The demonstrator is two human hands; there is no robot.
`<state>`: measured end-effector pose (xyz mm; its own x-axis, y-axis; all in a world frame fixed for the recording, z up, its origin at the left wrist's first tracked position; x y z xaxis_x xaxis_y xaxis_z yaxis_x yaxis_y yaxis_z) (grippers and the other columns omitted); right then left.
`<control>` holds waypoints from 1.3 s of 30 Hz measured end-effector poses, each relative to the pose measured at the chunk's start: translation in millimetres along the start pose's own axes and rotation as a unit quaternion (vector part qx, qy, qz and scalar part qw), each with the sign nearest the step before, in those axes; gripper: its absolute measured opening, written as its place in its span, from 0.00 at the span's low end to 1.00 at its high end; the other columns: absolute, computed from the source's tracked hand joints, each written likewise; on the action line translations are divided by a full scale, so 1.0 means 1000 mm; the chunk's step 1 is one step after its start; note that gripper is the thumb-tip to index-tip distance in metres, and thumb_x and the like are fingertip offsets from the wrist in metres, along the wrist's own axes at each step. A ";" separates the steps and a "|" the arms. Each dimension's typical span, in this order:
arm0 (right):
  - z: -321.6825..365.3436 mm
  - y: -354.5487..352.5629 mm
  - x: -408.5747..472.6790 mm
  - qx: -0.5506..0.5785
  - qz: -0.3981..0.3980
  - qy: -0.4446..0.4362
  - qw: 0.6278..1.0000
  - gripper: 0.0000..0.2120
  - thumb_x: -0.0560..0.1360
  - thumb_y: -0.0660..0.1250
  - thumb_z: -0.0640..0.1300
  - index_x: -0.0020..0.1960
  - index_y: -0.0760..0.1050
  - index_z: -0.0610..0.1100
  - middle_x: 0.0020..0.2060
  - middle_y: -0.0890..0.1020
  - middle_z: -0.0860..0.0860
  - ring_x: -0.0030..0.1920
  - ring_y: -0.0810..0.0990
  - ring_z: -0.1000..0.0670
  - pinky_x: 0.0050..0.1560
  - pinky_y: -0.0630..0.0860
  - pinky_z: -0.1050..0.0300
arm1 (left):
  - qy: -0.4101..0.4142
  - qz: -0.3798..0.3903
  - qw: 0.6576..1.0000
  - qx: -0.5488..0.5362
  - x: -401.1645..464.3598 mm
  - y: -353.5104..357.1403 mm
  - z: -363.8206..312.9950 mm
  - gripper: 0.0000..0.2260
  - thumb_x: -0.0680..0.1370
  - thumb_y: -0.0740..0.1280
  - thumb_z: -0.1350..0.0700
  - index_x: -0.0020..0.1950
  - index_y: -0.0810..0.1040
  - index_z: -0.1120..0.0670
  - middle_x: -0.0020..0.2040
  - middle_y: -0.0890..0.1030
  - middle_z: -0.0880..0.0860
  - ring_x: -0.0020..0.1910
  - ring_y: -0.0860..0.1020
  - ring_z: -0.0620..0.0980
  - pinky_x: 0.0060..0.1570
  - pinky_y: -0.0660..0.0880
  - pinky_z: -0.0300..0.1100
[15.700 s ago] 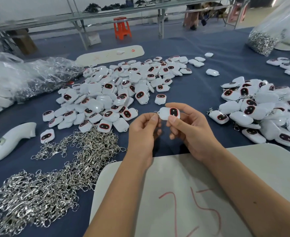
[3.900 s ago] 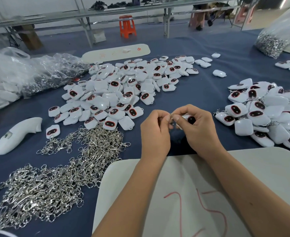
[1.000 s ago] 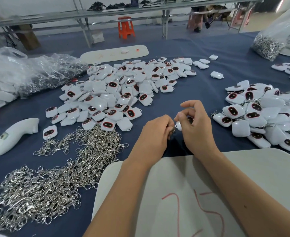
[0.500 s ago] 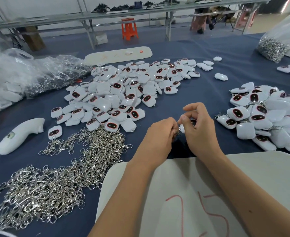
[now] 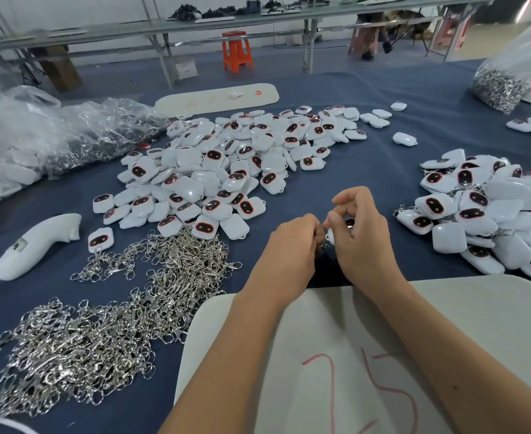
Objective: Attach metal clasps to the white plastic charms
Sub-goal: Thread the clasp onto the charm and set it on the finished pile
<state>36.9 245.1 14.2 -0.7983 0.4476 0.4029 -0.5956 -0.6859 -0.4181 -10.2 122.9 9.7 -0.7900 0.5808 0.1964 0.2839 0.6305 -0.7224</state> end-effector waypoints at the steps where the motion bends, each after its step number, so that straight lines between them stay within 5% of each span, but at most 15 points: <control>1: 0.001 0.000 0.000 -0.002 -0.001 -0.004 1.000 0.08 0.82 0.63 0.35 0.58 0.69 0.46 0.40 0.83 0.52 0.40 0.79 0.57 0.38 0.70 0.69 | -0.007 -0.001 1.000 0.002 0.000 0.000 0.000 0.09 0.81 0.58 0.63 0.44 0.72 0.53 0.40 0.80 0.52 0.41 0.77 0.57 0.47 0.76 0.59; 13: 0.001 -0.006 0.002 0.145 -0.036 0.017 0.989 0.04 0.83 0.66 0.36 0.54 0.72 0.44 0.42 0.84 0.49 0.45 0.84 0.53 0.50 0.75 0.65 | 0.049 -0.124 0.989 -0.060 0.000 -0.008 -0.001 0.05 0.81 0.64 0.57 0.45 0.75 0.50 0.41 0.78 0.44 0.43 0.76 0.48 0.45 0.74 0.52; 18: -0.009 -0.008 0.003 0.227 -0.023 0.075 0.971 0.05 0.83 0.66 0.38 0.52 0.73 0.48 0.42 0.85 0.49 0.38 0.80 0.54 0.39 0.75 0.60 | 0.116 -0.149 0.978 -0.088 -0.001 -0.015 -0.003 0.04 0.77 0.72 0.54 0.49 0.78 0.47 0.46 0.78 0.43 0.46 0.76 0.45 0.44 0.72 0.41; 23: -0.012 -0.004 0.003 0.302 -0.004 0.098 0.948 0.06 0.83 0.64 0.37 0.52 0.73 0.48 0.40 0.84 0.50 0.30 0.73 0.55 0.28 0.69 0.64 | 0.079 -0.150 0.976 -0.135 0.001 -0.017 0.004 0.14 0.73 0.75 0.56 0.57 0.82 0.48 0.49 0.81 0.42 0.46 0.79 0.46 0.41 0.72 0.36; 28: -0.013 -0.001 0.004 0.338 0.026 0.103 0.935 0.06 0.79 0.64 0.41 0.56 0.73 0.46 0.41 0.83 0.47 0.28 0.70 0.53 0.27 0.67 0.63 | 0.080 -0.158 0.975 -0.133 0.001 -0.019 0.001 0.06 0.75 0.74 0.62 0.48 0.86 0.51 0.44 0.85 0.43 0.44 0.81 0.42 0.45 0.74 0.32; 33: -0.017 -0.001 0.003 0.330 0.034 0.117 0.936 0.12 0.74 0.65 0.38 0.57 0.75 0.45 0.43 0.84 0.47 0.29 0.71 0.53 0.28 0.68 0.62 | 0.086 -0.160 0.975 -0.125 0.000 -0.019 0.001 0.04 0.76 0.72 0.60 0.44 0.84 0.52 0.41 0.83 0.43 0.42 0.81 0.45 0.45 0.76 0.39; 39: -0.019 0.000 0.002 0.316 0.026 0.130 0.939 0.07 0.78 0.70 0.41 0.56 0.80 0.45 0.41 0.86 0.48 0.32 0.76 0.54 0.31 0.72 0.64 | 0.027 -0.168 0.964 -0.205 0.000 -0.019 0.006 0.05 0.77 0.71 0.63 0.43 0.82 0.54 0.37 0.82 0.46 0.37 0.79 0.47 0.42 0.76 0.39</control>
<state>33.4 257.2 -0.4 -0.8690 0.4724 0.1474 -0.4488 -0.8778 0.1678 -18.7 108.1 19.7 -0.8486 0.3278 0.4153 0.2168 0.9315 -0.2922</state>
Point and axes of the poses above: each hand's wrist, its own x-axis towards the middle knuckle, its own y-axis out of the palm, z = x × y, the point moved 6 cm from there along x, towards the middle knuckle
